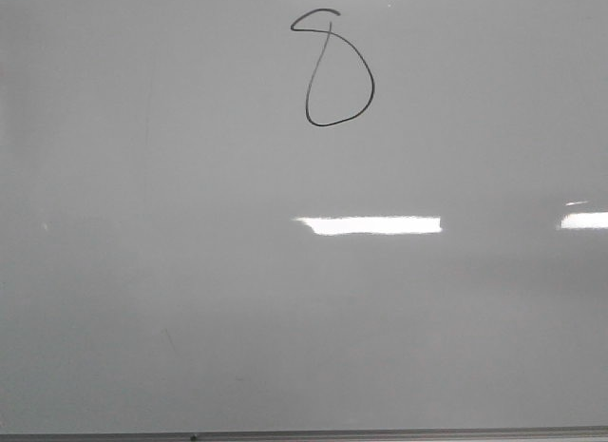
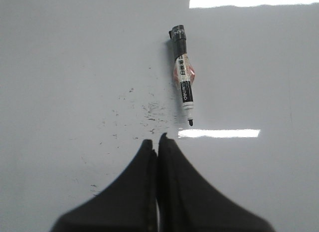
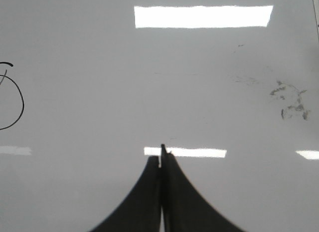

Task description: Write number 8 on whiteboard

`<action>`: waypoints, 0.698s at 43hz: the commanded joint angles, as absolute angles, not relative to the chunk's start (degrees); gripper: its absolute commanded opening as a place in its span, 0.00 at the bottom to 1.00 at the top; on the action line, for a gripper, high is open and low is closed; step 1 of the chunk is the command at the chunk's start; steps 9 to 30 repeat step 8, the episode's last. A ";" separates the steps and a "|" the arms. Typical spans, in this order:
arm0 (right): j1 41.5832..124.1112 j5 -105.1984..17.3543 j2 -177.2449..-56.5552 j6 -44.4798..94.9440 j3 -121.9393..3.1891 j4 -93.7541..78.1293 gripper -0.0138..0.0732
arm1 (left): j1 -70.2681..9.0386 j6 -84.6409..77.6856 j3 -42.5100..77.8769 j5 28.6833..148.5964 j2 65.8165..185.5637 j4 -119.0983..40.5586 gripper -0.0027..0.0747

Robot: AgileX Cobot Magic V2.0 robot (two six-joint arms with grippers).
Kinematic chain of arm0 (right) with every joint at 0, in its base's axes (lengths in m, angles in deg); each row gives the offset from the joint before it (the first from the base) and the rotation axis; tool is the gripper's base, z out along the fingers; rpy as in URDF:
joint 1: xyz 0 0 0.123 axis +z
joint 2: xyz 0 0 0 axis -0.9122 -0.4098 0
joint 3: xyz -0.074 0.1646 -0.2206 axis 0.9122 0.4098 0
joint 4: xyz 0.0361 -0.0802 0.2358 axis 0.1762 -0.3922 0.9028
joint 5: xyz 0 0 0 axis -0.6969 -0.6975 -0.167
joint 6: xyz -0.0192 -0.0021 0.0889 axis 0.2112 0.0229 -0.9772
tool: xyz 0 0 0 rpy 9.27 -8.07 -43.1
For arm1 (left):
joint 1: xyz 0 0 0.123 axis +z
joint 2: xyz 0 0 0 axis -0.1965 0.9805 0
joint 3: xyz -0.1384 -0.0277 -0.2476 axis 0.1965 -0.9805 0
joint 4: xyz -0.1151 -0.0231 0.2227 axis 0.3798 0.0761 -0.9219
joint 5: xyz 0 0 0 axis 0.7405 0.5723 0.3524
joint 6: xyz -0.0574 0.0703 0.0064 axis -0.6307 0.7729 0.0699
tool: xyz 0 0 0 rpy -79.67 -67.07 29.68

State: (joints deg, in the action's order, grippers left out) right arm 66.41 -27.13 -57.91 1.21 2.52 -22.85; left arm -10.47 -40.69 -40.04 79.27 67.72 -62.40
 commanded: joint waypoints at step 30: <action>66.05 -22.80 -56.88 1.23 2.42 -23.70 0.08 | -10.93 -41.18 -40.87 74.54 66.90 -62.12 0.01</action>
